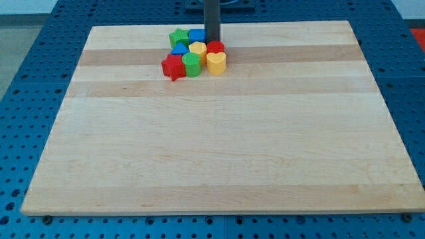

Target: Move group of blocks a bit down

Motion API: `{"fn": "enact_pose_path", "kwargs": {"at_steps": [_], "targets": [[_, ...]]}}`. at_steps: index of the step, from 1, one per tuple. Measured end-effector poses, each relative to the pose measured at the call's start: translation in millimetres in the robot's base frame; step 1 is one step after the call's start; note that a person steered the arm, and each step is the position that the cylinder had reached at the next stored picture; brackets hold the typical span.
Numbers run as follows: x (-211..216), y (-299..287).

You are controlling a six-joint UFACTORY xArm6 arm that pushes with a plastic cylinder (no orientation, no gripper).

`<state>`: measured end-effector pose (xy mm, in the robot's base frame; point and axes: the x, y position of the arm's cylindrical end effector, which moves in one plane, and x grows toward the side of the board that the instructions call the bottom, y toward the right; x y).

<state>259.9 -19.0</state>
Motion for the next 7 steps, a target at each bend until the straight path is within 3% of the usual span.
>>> {"fn": "enact_pose_path", "kwargs": {"at_steps": [2,4,5,7], "targets": [[-4.3,0.0],[-55.2,2.7],[-67.0,-38.1],[-6.0,-122.8]]}}
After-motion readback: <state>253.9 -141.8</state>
